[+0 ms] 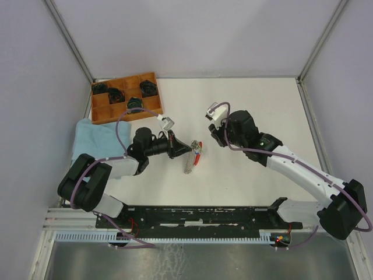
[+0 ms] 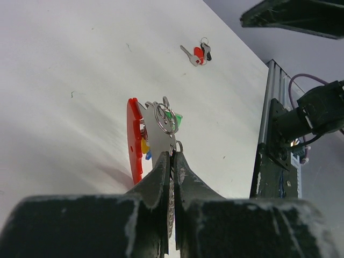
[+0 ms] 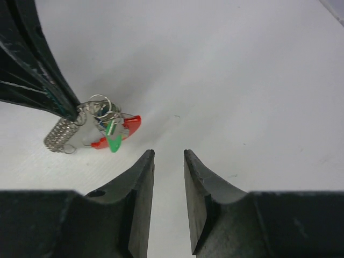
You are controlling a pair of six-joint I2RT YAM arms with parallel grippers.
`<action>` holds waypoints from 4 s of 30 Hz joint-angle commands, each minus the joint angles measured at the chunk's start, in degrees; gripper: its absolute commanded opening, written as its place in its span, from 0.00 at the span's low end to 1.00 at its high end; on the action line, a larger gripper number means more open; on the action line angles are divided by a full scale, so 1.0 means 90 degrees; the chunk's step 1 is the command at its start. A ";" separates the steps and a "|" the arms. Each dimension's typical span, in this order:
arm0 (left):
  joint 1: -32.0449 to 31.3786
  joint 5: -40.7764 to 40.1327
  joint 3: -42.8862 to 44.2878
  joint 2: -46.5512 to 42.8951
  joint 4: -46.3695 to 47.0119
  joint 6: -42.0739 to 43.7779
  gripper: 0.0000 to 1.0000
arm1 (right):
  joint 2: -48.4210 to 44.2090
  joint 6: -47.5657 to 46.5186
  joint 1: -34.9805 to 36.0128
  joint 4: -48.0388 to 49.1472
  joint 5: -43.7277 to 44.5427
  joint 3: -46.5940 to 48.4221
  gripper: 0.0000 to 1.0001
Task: Put the keys on the keyring
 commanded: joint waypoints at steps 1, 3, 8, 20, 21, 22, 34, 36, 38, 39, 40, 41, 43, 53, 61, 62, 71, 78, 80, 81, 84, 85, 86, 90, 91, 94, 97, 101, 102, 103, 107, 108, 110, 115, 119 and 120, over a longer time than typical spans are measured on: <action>0.0064 -0.0161 -0.0087 0.0075 0.0570 -0.0691 0.03 | -0.0187 0.1481 0.0027 0.0742 -0.0806 -0.0222 0.37; 0.0075 -0.0171 -0.0132 0.0102 0.0690 -0.0774 0.03 | -0.0089 0.2118 0.0027 0.0943 -0.1029 -0.0309 0.39; 0.0073 -0.0213 -0.0267 0.0091 0.1083 -0.0913 0.03 | 0.0021 0.3589 0.0030 0.2077 -0.1306 -0.0900 0.40; 0.0074 -0.0356 -0.0443 0.0081 0.1593 -0.1119 0.03 | 0.0514 0.5512 0.0028 0.4109 -0.1535 -0.1872 0.36; 0.0069 -0.0361 -0.0445 0.0091 0.1618 -0.1130 0.03 | 0.0573 0.5563 0.0026 0.4211 -0.1573 -0.1885 0.36; 0.0071 -0.0370 -0.0443 0.0088 0.1633 -0.1141 0.03 | 0.0622 0.5611 0.0030 0.4279 -0.1658 -0.1879 0.35; 0.0074 -0.0404 -0.0515 0.0156 0.1985 -0.1298 0.03 | 0.1162 0.6033 0.0026 0.4789 -0.1808 -0.1990 0.33; 0.0074 -0.0419 -0.0515 0.0157 0.1995 -0.1306 0.03 | 0.1165 0.6012 0.0026 0.4718 -0.1756 -0.2020 0.33; 0.0066 -0.0441 -0.0519 0.0160 0.2014 -0.1313 0.03 | 0.1165 0.6002 0.0028 0.4687 -0.1767 -0.2047 0.33; 0.0068 -0.0457 -0.0527 0.0161 0.2031 -0.1325 0.03 | 0.1162 0.6010 0.0026 0.4678 -0.1792 -0.2066 0.33; 0.0068 -0.0467 -0.0535 0.0159 0.2035 -0.1327 0.03 | 0.1157 0.6007 0.0031 0.4677 -0.1810 -0.2090 0.33; 0.0074 -0.0472 -0.0536 0.0161 0.2059 -0.1341 0.03 | 0.1147 0.6004 0.0028 0.4685 -0.1816 -0.2111 0.33; 0.0069 -0.0483 -0.0549 0.0173 0.2145 -0.1388 0.03 | 0.1151 0.6009 0.0025 0.4745 -0.1863 -0.2171 0.33; 0.0071 -0.0337 -0.0574 0.0267 0.2424 -0.1532 0.03 | 0.1484 0.6168 0.0028 0.5931 -0.2332 -0.2222 0.25; 0.0069 -0.0307 -0.0605 0.0263 0.2533 -0.1576 0.03 | 0.1424 0.6342 -0.0124 0.6627 -0.2605 -0.2359 0.20; 0.0076 -0.0307 -0.0610 0.0271 0.2561 -0.1586 0.04 | 0.1438 0.6371 -0.0138 0.6704 -0.2672 -0.2373 0.20; 0.0070 -0.0273 -0.0692 0.0328 0.2992 -0.1836 0.14 | 0.1629 0.6733 -0.0270 0.7771 -0.3079 -0.2553 0.16; 0.0079 -0.0229 -0.0732 0.0386 0.3242 -0.1983 0.19 | 0.1808 0.7013 -0.0332 0.8138 -0.3172 -0.2549 0.15; 0.0082 -0.0219 -0.0742 0.0390 0.3291 -0.2001 0.20 | 0.1867 0.7063 -0.0346 0.8217 -0.3172 -0.2548 0.10; 0.0080 -0.0224 -0.0744 0.0389 0.3299 -0.2010 0.20 | 0.1896 0.7080 -0.0362 0.8232 -0.3186 -0.2548 0.08; 0.0120 -0.0220 -0.0785 0.0351 0.3353 -0.2011 0.22 | 0.1937 0.7110 -0.0415 0.8237 -0.3244 -0.2562 0.03; 0.0147 -0.0222 -0.0805 0.0303 0.3361 -0.2011 0.24 | 0.1921 0.7109 -0.0440 0.8227 -0.3262 -0.2581 0.01; 0.0188 -0.0228 -0.0839 0.0268 0.3358 -0.2003 0.25 | 0.1894 0.7103 -0.0484 0.8198 -0.3300 -0.2597 0.01; 0.0354 -0.0268 -0.0973 0.0081 0.3321 -0.1878 0.32 | 0.1646 0.6786 -0.0623 0.7651 -0.3455 -0.2525 0.01; 0.0380 -0.0268 -0.0992 0.0037 0.3282 -0.1830 0.33 | 0.1561 0.6618 -0.0641 0.7403 -0.3488 -0.2454 0.01; 0.0388 -0.0258 -0.1009 -0.0010 0.3203 -0.1689 0.38 | 0.1325 0.5996 -0.0646 0.6426 -0.3662 -0.2145 0.01; 0.0405 -0.0239 -0.1035 -0.0076 0.3181 -0.1549 0.40 | 0.1161 0.5167 -0.0644 0.5127 -0.3854 -0.1619 0.01; 0.0427 -0.0248 -0.1007 -0.0386 0.2635 -0.0991 0.41 | 0.1018 0.3921 -0.0655 0.2943 -0.3930 -0.0799 0.01; 0.0428 -0.0261 -0.0981 -0.0470 0.2430 -0.0818 0.41 | 0.1015 0.3606 -0.0651 0.2456 -0.3939 -0.0571 0.01; 0.0422 -0.0292 -0.0954 -0.0584 0.2233 -0.0624 0.41 | 0.1006 0.3320 -0.0652 0.2005 -0.3937 -0.0383 0.01; 0.0427 -0.0579 -0.0820 -0.1180 0.1227 0.0208 0.42 | 0.1017 0.2356 -0.0643 0.0708 -0.3873 0.0241 0.01; 0.0421 -0.0708 -0.0813 -0.1357 0.1052 0.0405 0.42 | 0.1022 0.2107 -0.0643 0.0518 -0.3871 0.0329 0.01; 0.0421 -0.1017 -0.0869 -0.1659 0.0897 0.0679 0.42 | 0.1005 0.1880 -0.0649 0.0368 -0.3909 0.0407 0.01; 0.0417 -0.1012 -0.0743 -0.1688 0.0890 0.0850 0.42 | 0.1048 0.1450 -0.0644 0.0283 -0.4119 0.0523 0.01; 0.0275 -0.0476 -0.0440 -0.1010 0.0971 0.0798 0.41 | 0.1087 0.1187 -0.0649 0.0358 -0.4298 0.0508 0.01; 0.0194 -0.0427 -0.0374 -0.0869 0.0978 0.0822 0.41 | 0.1089 0.1153 -0.0649 0.0431 -0.4328 0.0468 0.01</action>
